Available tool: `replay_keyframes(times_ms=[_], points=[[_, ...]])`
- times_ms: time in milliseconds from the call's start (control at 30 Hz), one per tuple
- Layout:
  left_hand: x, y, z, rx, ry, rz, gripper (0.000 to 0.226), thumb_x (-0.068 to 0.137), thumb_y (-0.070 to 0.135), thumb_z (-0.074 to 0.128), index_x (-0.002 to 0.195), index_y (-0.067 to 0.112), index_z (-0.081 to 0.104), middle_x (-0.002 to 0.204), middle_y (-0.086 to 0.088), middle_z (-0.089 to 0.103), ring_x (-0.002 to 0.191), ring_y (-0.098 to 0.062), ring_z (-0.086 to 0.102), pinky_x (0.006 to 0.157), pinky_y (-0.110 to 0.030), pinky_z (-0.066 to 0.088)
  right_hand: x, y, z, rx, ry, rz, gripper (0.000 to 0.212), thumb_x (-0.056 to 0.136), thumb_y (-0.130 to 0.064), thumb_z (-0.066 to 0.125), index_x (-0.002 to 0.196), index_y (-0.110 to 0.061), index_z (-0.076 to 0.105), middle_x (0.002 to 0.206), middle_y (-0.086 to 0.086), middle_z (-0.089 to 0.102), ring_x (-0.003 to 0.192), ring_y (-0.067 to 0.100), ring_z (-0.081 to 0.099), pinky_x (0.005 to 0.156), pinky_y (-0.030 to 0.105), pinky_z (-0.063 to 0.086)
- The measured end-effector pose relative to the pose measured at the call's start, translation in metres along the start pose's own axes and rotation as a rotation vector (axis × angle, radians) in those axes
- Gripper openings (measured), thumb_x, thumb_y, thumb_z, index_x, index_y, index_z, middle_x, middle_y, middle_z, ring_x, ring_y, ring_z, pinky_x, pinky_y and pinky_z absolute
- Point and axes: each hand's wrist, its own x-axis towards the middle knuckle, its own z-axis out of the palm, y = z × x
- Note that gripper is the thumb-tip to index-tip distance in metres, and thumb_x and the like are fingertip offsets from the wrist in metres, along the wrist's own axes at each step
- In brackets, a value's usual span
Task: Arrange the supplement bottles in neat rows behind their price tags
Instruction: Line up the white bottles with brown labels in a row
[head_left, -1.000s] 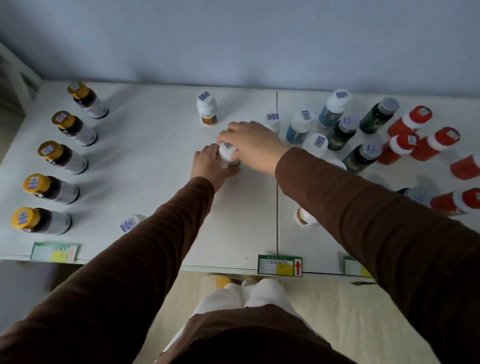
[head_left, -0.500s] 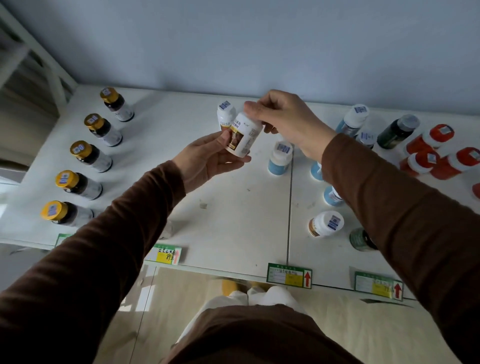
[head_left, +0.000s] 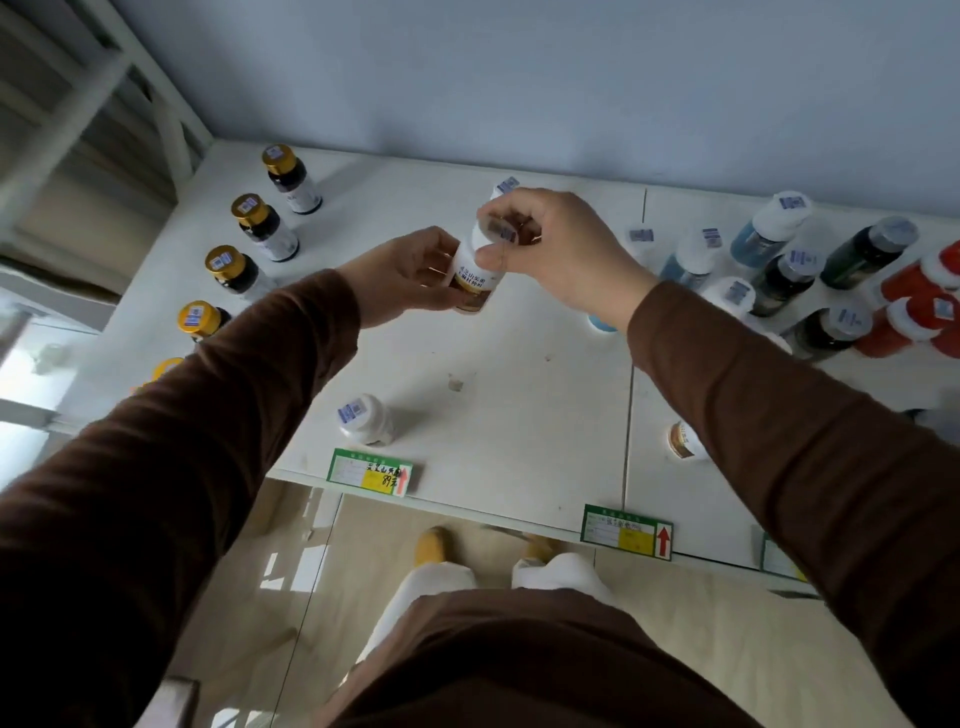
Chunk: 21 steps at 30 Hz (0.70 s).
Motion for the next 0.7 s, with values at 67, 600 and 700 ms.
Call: replay_keyframes(times_ms=[67,600,700], points=[[-0.011,-0.013,-0.020,0.108,0.009,-0.030,0.035,0.083,-0.008,0.066,0.111,0.011,0.056,0.110,-0.007,0.065,0.100,-0.019,0.064,0.092,-0.034,0.050,-0.001,-0.009,0.022,-0.072,-0.025,-0.016,0.036,0.081,-0.031,0.078,0.114,-0.021,0.069,0.102,-0.009,0.067,0.090,0.008,0.061,0.080,0.024,0.048],[-0.041,-0.108,-0.087,0.910,0.163,0.109,0.041,0.087,0.032,0.066,0.126,0.025,0.054,0.124,-0.006,0.059,0.112,-0.026,0.053,0.094,-0.039,0.043,-0.022,-0.046,0.156,-0.405,-0.060,0.180,0.039,0.081,-0.024,0.075,0.118,-0.022,0.062,0.109,-0.001,0.055,0.097,0.019,0.056,0.080,0.029,0.044],[-0.037,-0.112,-0.091,0.883,0.153,0.124,0.041,0.087,0.032,0.066,0.126,0.024,0.055,0.122,-0.006,0.059,0.111,-0.026,0.054,0.092,-0.038,0.044,-0.024,-0.047,0.163,-0.405,-0.072,0.197,0.040,0.081,-0.025,0.075,0.119,-0.021,0.062,0.112,0.000,0.055,0.100,0.021,0.056,0.085,0.032,0.046]])
